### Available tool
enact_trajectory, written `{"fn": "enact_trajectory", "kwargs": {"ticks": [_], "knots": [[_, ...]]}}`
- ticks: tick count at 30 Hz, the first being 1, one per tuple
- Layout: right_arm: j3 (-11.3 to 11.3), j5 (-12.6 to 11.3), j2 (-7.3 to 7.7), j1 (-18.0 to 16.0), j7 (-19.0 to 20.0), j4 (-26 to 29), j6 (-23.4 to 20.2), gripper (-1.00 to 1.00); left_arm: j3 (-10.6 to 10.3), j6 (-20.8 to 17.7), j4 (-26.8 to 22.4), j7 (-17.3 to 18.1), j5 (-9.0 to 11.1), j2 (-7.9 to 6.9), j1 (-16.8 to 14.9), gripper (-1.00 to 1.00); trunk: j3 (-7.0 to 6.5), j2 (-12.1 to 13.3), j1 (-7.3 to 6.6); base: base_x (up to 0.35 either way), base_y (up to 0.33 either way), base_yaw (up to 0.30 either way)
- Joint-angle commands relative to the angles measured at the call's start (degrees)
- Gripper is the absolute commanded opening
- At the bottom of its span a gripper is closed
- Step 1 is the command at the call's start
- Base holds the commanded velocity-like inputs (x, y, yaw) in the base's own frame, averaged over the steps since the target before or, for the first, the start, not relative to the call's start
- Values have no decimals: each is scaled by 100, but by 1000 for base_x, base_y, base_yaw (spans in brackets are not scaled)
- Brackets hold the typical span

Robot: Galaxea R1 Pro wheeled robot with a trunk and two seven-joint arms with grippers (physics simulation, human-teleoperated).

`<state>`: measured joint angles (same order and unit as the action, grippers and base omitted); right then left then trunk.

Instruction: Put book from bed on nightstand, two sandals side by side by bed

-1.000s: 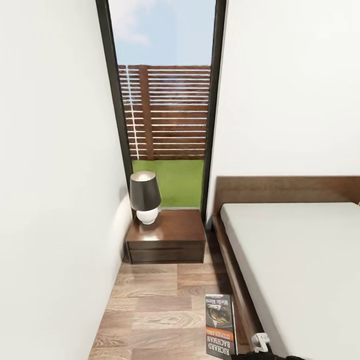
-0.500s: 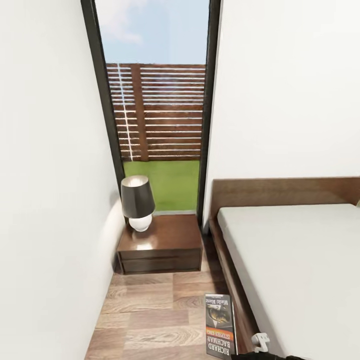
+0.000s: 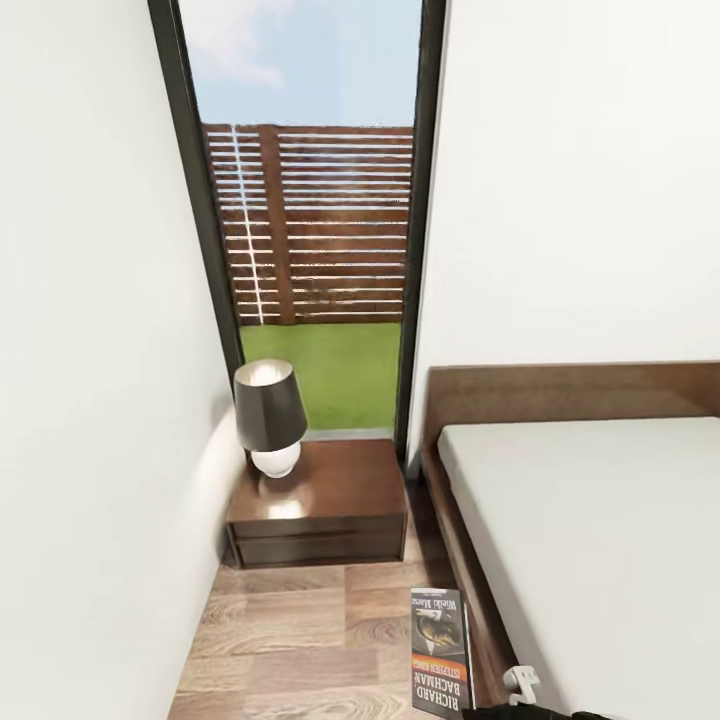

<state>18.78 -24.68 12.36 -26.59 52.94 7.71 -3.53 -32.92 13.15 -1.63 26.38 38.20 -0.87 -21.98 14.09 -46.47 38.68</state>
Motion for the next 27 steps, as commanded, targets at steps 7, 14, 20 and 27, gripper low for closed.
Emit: {"fn": "enact_trajectory", "kwargs": {"ticks": [7, 14, 20, 27], "knots": [[20, -72, 3, -4, 14, 9, -41, -100, -48, 21, 4, 16, 44, -1, -4, 100, 8, -5, 3, 258, 0, 0], [20, -72, 3, -4, 14, 9, -39, -100, -48, 21, 4, 16, 45, -1, -6, 100, 8, -5, 3, 258, 0, 0], [20, -72, 3, -4, 14, 8, -40, -100, -48, 21, 4, 16, 44, -1, -7, 100, 8, -5, 3, 258, 0, 0], [20, -72, 3, -4, 14, 10, -42, -100, -48, 21, 4, 16, 45, -1, -8, 100, 8, -5, 3, 110, 0, 0]]}}
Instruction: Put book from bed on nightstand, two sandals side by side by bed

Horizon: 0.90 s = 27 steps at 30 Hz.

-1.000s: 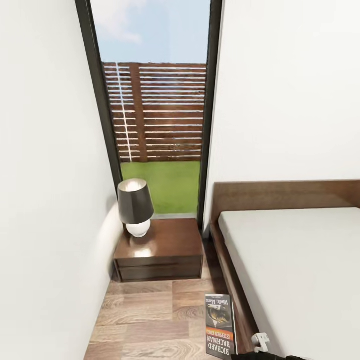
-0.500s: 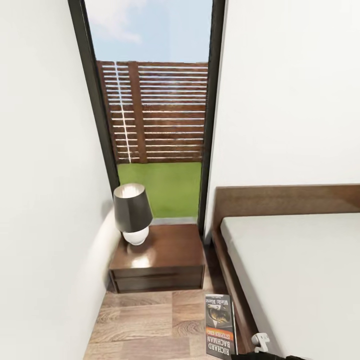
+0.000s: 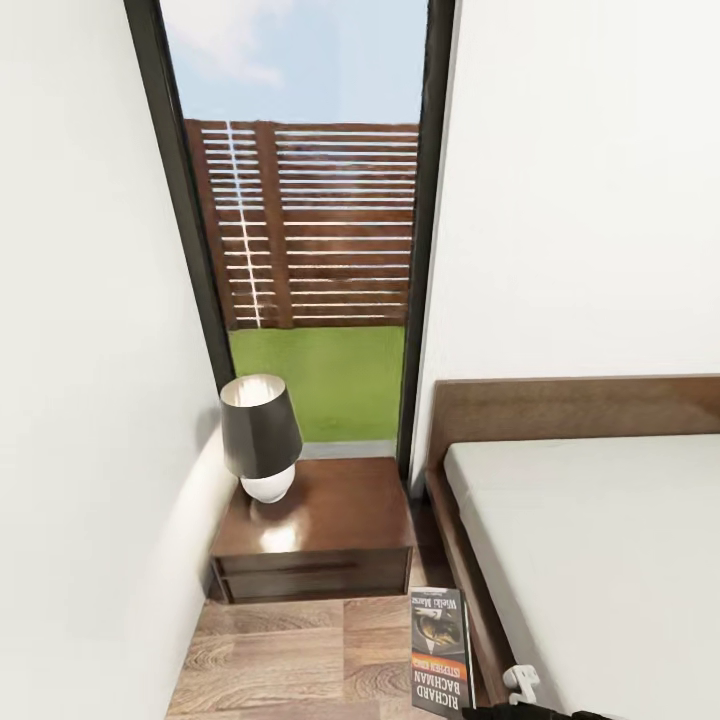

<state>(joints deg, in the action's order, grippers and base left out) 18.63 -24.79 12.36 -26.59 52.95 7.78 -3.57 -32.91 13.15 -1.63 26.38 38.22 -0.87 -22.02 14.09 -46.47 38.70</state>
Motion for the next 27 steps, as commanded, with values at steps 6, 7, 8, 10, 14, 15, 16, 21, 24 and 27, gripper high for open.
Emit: {"fn": "enact_trajectory", "kwargs": {"ticks": [6, 7, 8, 10, 14, 15, 16, 21, 24, 27], "knots": [[35, -61, 4, -4, 14, 4, -38, -100, -21, 29, -26, 162, 46, -92, -4, 100, 8, -6, 1, 1, 0, 0], [35, -61, 4, -4, 14, 3, -38, -100, -7, 28, -40, 297, 49, -166, -4, 100, 8, -6, 1, 0, 0, 0], [35, -61, 4, -4, 14, 3, -39, -100, -1, 25, -51, 397, 52, -212, -6, 100, 8, -6, 1, 0, 0, 0], [35, -61, 4, -4, 14, 4, -37, -100, 14, 3, -161, 1006, 85, -417, -33, 100, 8, -6, 1, 0, 0, 0], [35, -61, 4, -4, 14, 3, -38, -100, 70, -270, -711, 2116, 387, -849, -126, 100, 8, -6, 1, 0, 0, 0], [35, -61, 4, -4, 14, 3, -38, -100, 84, -557, -993, 2259, 541, -963, -196, 100, 8, -6, 1, 0, 0, 0], [35, -61, 4, -4, 14, 4, -38, -100, 100, -931, -1324, 2348, 714, -1073, -279, 100, 8, -6, 1, 0, 0, 0], [35, -61, 4, -4, 14, 4, -37, -100, 334, -2069, -2613, 2340, 1274, -1528, -460, 100, 8, -6, 1, 0, 0, 0], [35, -61, 4, -4, 16, 4, -38, -100, 519, -2229, -2902, 2211, 1365, -1609, -483, 100, 8, -6, 1, 0, 0, 0], [33, -71, 4, -4, 25, 8, -39, -100, 557, -2254, -2946, 2183, 1378, -1671, -487, 100, 8, -6, 1, 0, 0, 0]]}}
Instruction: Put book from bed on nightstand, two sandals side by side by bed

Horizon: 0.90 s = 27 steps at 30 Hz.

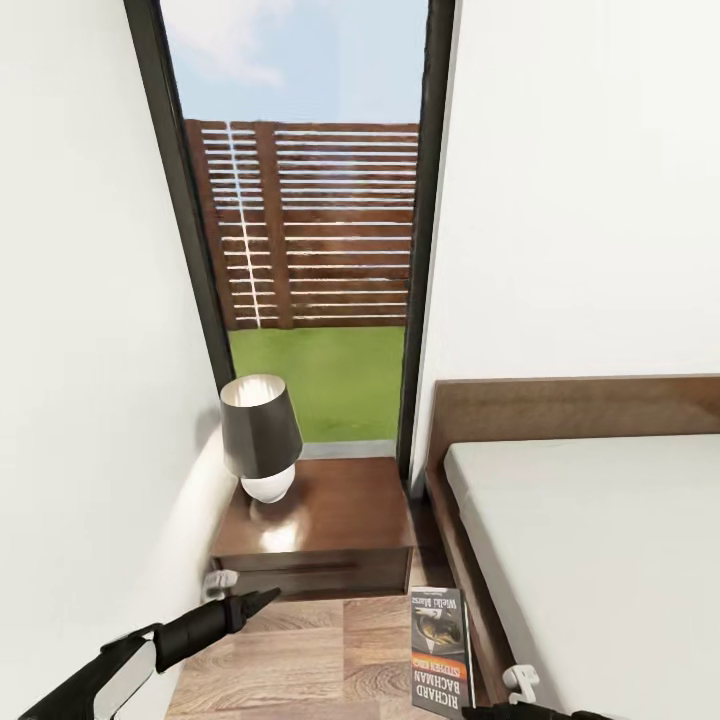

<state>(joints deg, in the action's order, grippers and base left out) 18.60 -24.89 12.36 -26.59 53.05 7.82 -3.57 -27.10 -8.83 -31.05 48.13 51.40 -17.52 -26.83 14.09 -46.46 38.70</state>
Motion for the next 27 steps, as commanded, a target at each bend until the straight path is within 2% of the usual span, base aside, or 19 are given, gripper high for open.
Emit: {"fn": "enact_trajectory", "kwargs": {"ticks": [1, 6, 9, 12, 14, 17, 19, 22, 23, 25, 27], "knots": [[35, -71, 4, -4, 24, 7, -40, -100, -21, -60, -7, -2, 60, -20, -6, 100, 8, -6, 1, 0, 0, 0], [-10, -92, 14, -13, 72, 182, -160, -100, -25, -58, -14, -28, 55, -25, -6, 100, 8, -6, 1, 0, 0, 0], [-22, -96, 13, -35, 72, 745, -680, -100, -42, -58, -15, -32, 55, -18, -6, 100, 8, -6, 1, 0, 0, 0], [-30, -99, 12, -44, 59, 2067, -2100, -100, -63, -58, -8, -38, 50, -11, -6, 100, 8, -6, 1, 0, 0, 0], [-39, -96, 9, -46, 48, 3030, -2828, -100, -75, -58, -7, -36, 53, -8, -6, 100, 8, -6, 1, 0, 0, 0], [-49, -108, 2, -49, 42, 4086, -3324, -100, -88, -58, 4, -33, 54, -5, -6, 100, 8, -6, 1, 0, 0, 0], [-53, -153, -2, -56, 40, 4347, -3498, -100, -97, -53, 14, -34, 55, -1, 0, 100, 8, -6, 1, 0, 0, 0], [-59, -401, -4, -71, 40, 4540, -3785, -100, -97, -31, 24, -33, 55, 21, 26, 100, 8, -6, 1, 0, 0, 0], [-62, -557, -1, -75, 39, 4577, -3853, -100, -96, 9, 26, -31, 55, 28, 35, 100, 8, -6, 1, 0, 0, 0], [-91, -1099, 3, -92, 37, 4594, -3957, -100, -98, 162, 28, -18, 55, 40, 53, 100, 8, -6, 1, 0, 0, 0], [-245, -1288, 3, -96, 26, 4530, -3970, -100, -105, 191, 29, -19, 55, 43, 58, 100, 8, -6, 1, 0, 0, 0]]}}
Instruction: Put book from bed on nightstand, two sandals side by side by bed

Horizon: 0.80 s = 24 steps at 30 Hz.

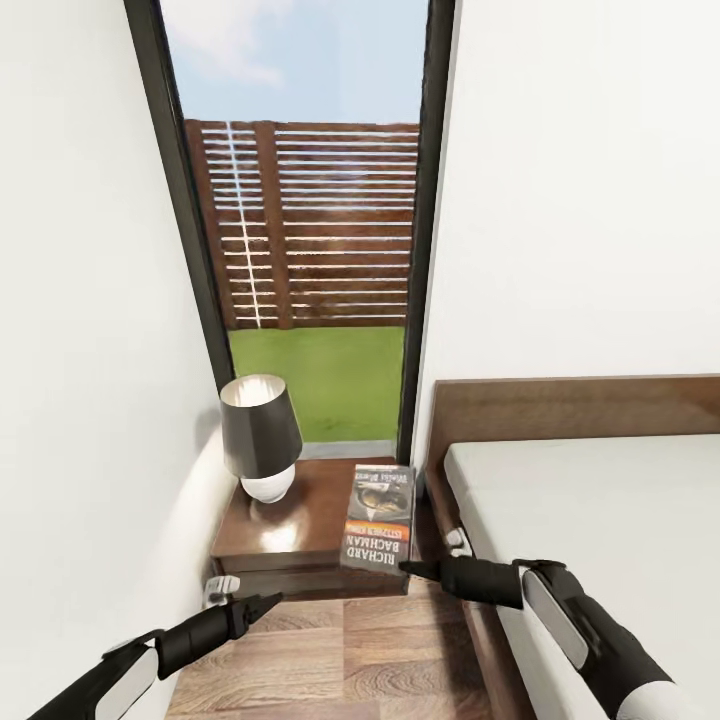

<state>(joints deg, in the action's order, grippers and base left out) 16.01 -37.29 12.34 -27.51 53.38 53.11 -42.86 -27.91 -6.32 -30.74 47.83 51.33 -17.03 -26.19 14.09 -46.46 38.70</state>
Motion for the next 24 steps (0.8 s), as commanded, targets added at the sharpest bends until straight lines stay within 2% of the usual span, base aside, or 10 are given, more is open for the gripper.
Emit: {"fn": "enact_trajectory", "kwargs": {"ticks": [1, 2, 3, 4, 6, 9, 12, 17, 22, 24], "knots": [[-209, -168, 5, -6, -51, -89, -47, -100, -26, -48, -3, 8, 61, -2, -4, 100, 8, -7, 1, 0, 0, 0], [-844, -387, -8, -8, -312, -350, -46, -100, -29, -35, 2, 4, 61, 43, -2, 100, 8, -7, 1, 0, 0, 0], [-1090, -464, -46, -8, -534, -476, -41, -100, -29, -32, 3, 5, 61, 61, -1, 100, 8, -7, 1, 0, 0, 0], [-1330, -532, -214, -8, -945, -670, -21, -100, -30, -30, 5, 4, 61, 78, -1, 100, 8, -7, 1, 0, 0, 0], [-1598, -581, -585, -9, -1512, -887, -3, -100, -30, -28, 7, 0, 61, 97, 0, 100, 8, -7, 1, 0, 0, 0], [-1802, -598, -766, -9, -1749, -967, 4, -100, -31, -27, 9, -1, 61, 114, 0, 100, 8, -7, 1, 0, 0, 0], [-1864, -603, -847, -9, -1825, -990, 2, -100, -31, -27, 13, -2, 61, 122, 1, 100, 8, -7, 1, 0, 0, 0], [-1874, -602, -1096, -9, -1847, -987, -44, -100, -31, -27, 69, -2, 61, 153, 0, 100, 8, -7, 1, 0, 0, 0], [-1848, -576, -1251, -9, -1855, -962, -54, -100, -31, -25, 83, -3, 61, 171, 0, 100, 8, -7, 1, 0, 0, 0], [-1841, -561, -1383, -9, -1857, -954, -69, -100, -31, -26, 85, -9, 61, 179, 2, 100, 8, -7, 1, 0, 0, 0]]}}
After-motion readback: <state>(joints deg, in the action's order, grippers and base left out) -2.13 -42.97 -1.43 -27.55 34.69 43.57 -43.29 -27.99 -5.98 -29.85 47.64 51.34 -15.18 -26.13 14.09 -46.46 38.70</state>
